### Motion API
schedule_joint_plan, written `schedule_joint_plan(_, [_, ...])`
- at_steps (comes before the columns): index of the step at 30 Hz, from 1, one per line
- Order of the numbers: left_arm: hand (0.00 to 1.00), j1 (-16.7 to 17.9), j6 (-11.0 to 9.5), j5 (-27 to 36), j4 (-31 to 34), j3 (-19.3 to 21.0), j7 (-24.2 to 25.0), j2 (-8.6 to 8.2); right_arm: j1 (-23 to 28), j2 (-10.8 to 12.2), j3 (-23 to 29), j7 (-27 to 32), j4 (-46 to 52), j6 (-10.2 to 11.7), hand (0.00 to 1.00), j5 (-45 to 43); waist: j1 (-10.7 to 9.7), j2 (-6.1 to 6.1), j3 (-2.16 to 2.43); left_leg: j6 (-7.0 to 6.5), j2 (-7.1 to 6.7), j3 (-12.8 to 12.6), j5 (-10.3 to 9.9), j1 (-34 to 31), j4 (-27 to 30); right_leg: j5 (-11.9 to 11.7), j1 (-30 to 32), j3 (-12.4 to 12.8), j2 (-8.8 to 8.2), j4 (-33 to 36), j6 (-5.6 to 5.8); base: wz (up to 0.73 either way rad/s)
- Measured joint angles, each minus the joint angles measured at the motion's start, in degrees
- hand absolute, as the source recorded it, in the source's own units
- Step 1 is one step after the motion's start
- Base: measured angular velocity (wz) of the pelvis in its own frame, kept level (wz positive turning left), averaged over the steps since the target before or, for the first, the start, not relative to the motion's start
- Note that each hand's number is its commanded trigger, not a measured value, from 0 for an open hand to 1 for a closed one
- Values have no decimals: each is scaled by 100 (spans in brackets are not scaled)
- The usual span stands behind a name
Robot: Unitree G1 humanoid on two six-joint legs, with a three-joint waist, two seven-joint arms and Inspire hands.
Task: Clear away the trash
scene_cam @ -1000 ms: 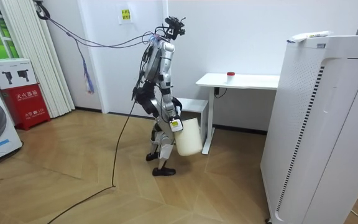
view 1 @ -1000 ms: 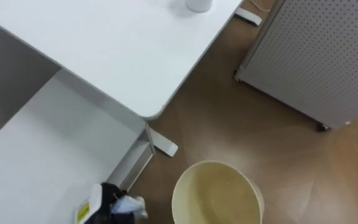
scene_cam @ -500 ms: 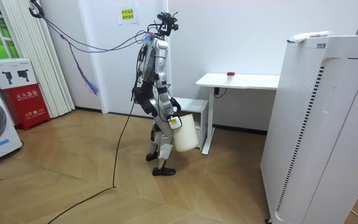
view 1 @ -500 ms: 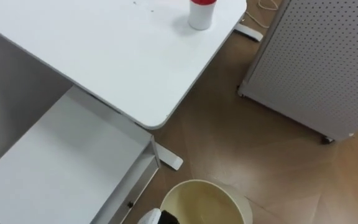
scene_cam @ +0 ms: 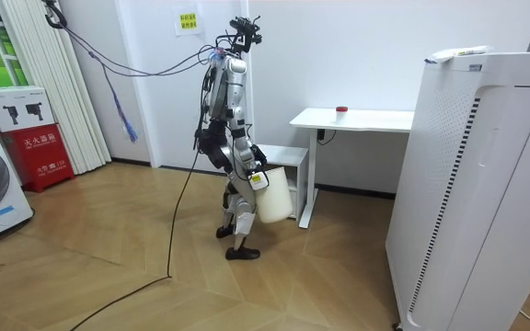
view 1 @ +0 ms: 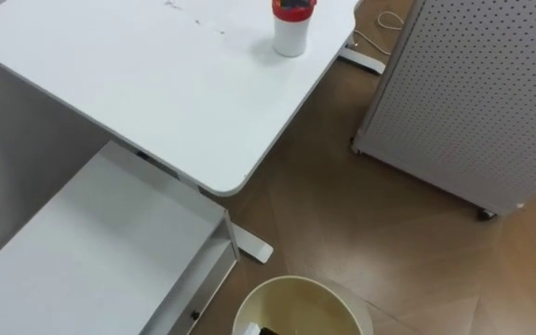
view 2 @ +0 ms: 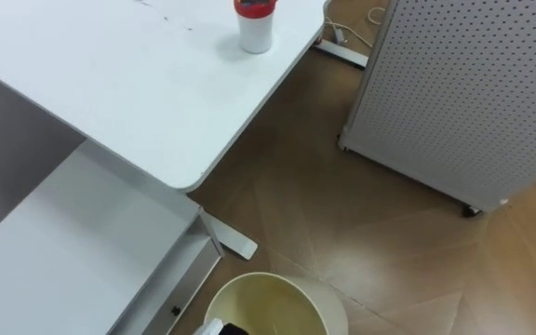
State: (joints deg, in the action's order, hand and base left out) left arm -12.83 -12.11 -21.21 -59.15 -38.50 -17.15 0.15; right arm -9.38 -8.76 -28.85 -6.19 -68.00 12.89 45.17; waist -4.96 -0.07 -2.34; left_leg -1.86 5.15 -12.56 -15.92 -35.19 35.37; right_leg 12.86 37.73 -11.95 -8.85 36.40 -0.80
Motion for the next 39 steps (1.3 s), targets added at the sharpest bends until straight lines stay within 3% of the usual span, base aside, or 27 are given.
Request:
schedule_joint_plan(11, [0, 23, -48, -698, 289, -60, -263, 6, 7, 8, 18, -93, -53, 5, 100, -3, -25, -10, -8, 1, 1, -10, 0, 91, -98, -7, -102, -20, 6, -116, 14, 0])
schedule_joint_plan(19, [0, -9, -90, -726, 397, -228, -271, 30, 3, 3, -7, -122, -54, 6, 100, 12, -27, -3, -10, 7, 0, -24, 3, 98, -171, -11, -101, -12, 33, -184, 22, 0])
schedule_joint_plan(28, [0, 11, -115, -775, 690, -222, -277, 155, 6, -46, 62, -146, -59, -38, 100, -49, -47, 79, -43, 7, -4, -62, 3, 290, -283, -13, -250, -50, -3, -269, 31, -2])
schedule_joint_plan(33, [0, -66, -219, -975, 870, -84, -387, 348, -28, -42, 147, -234, -143, -51, 100, -339, -115, 124, -51, 31, 10, -141, 16, 506, -391, -13, -418, -41, 5, -330, 31, -7])
schedule_joint_plan(35, [0, -60, -224, -1053, 1170, -27, -477, 524, -9, -45, 275, -288, -191, -54, 100, -500, -125, 138, -56, 49, 17, -129, 27, 643, -410, -13, -570, -70, 17, -403, 30, 6])
schedule_joint_plan(39, [0, -60, -232, -1111, 1577, 112, -546, 605, 2, -66, 344, -352, -342, -71, 100, -514, -124, 174, -64, 57, 7, -131, 32, 1026, -600, -39, -980, -88, 71, -642, 72, -1])
